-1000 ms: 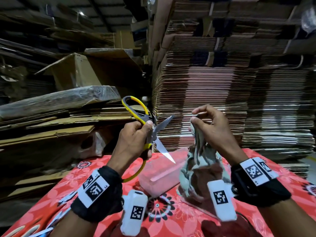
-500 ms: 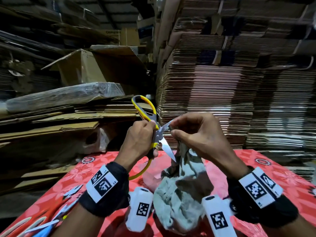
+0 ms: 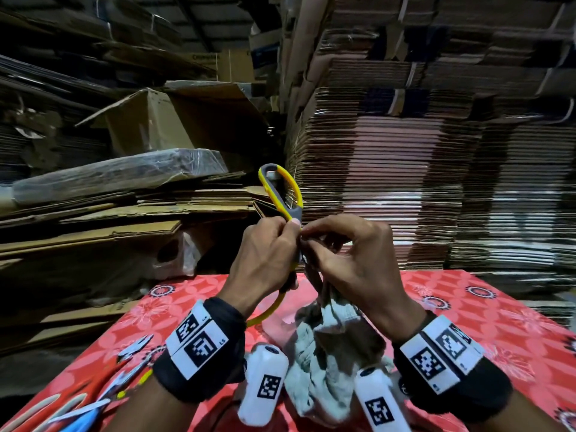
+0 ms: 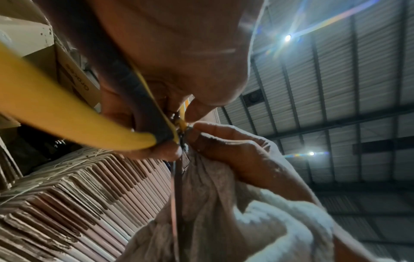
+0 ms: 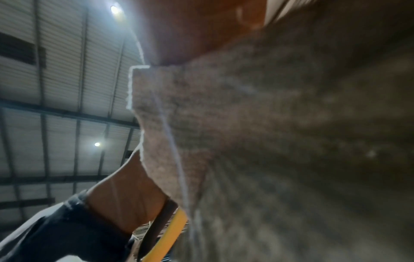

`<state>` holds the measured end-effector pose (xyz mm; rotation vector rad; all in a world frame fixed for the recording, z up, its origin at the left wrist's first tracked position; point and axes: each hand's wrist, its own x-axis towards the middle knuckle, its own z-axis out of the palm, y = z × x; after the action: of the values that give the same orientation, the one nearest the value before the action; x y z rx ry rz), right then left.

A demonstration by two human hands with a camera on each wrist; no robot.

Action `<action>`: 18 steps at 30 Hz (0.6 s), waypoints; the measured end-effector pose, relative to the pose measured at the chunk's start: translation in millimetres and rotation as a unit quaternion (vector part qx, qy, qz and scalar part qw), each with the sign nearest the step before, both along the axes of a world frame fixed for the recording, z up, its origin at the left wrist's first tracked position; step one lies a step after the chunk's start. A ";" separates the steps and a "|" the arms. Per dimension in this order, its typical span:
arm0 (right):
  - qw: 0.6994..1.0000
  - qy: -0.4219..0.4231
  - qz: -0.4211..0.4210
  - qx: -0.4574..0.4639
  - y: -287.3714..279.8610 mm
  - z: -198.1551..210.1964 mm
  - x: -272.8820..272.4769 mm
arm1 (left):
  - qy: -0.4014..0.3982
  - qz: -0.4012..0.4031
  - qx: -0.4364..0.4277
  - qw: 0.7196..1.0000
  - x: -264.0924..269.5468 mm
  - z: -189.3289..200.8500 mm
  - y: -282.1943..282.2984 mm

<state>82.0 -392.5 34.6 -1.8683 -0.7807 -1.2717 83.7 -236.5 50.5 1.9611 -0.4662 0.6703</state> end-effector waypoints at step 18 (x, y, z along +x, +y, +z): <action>0.988 0.049 0.002 0.144 -21.8 12.3 5.9 | 0.036 -0.059 -0.038 0.997 2.5 -6.7 -10.4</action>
<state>87.9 -414.3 46.9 -1.6787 -0.5184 -1.2101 86.2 -246.8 43.8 1.8643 -0.5002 0.5336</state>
